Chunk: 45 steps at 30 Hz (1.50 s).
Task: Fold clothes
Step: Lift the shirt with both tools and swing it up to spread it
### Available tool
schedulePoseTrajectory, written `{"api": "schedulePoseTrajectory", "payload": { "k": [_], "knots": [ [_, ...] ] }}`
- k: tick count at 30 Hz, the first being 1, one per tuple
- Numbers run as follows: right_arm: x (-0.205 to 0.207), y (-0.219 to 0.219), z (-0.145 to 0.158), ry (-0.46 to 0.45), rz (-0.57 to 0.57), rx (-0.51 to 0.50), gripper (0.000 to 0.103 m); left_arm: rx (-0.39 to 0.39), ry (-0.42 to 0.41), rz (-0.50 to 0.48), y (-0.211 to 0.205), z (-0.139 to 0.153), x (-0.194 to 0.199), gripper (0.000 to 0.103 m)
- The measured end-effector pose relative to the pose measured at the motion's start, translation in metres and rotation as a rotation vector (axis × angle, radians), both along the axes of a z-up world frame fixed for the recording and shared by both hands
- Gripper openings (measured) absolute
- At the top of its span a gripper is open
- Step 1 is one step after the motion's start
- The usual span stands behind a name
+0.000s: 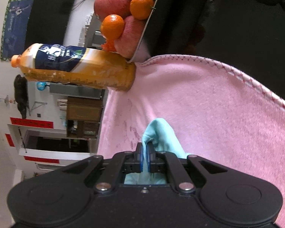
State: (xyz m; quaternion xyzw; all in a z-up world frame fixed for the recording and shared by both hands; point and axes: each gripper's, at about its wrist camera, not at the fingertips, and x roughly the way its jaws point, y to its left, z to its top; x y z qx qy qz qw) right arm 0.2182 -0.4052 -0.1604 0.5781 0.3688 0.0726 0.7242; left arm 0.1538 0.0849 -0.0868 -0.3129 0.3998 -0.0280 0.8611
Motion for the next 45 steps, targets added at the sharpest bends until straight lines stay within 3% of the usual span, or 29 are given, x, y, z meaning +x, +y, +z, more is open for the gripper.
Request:
{"api": "schedulePoseTrajectory", "payload": {
  "k": [5,9,12,17,22,27,30,33,36,40,43,45],
  "knots": [
    [-0.013,0.007,0.019,-0.029,-0.018,-0.075,0.002,-0.057,-0.032,0.044,0.015,0.033,-0.015,0.001],
    [-0.039,0.012,0.056,-0.075,-0.008,-0.094,0.002,-0.102,-0.107,0.069,0.034,0.08,-0.037,0.001],
    [-0.062,0.011,0.102,-0.133,-0.008,-0.105,0.002,-0.175,-0.193,0.102,0.053,0.118,-0.061,0.001],
    [-0.107,0.014,0.204,-0.355,-0.012,-0.1,0.002,-0.277,-0.374,0.156,0.079,0.182,-0.114,0.001],
    [-0.142,0.037,0.282,-0.376,0.063,-0.221,0.002,-0.296,-0.538,0.15,0.09,0.241,-0.168,0.001],
    [-0.202,0.044,0.359,-0.612,0.069,-0.243,0.002,-0.309,-0.698,0.136,0.098,0.291,-0.217,0.001],
    [-0.231,0.048,0.396,-0.726,0.074,-0.271,0.002,-0.322,-0.747,0.121,0.099,0.308,-0.228,0.001],
    [-0.239,0.052,0.414,-0.78,0.057,-0.298,0.002,-0.349,-0.685,0.099,0.102,0.309,-0.214,0.001],
    [-0.22,0.058,0.412,-0.748,0.045,-0.328,0.002,-0.364,-0.489,0.098,0.105,0.295,-0.171,0.001],
    [-0.167,0.071,0.387,-0.604,0.05,-0.377,0.002,-0.401,-0.216,0.085,0.107,0.255,-0.109,0.001],
    [-0.131,0.075,0.36,-0.508,0.028,-0.377,0.002,-0.481,-0.145,0.097,0.11,0.233,-0.089,0.001],
    [-0.126,0.074,0.351,-0.493,0.001,-0.361,0.002,-0.534,-0.141,0.1,0.113,0.225,-0.083,0.001]
  ]
}}
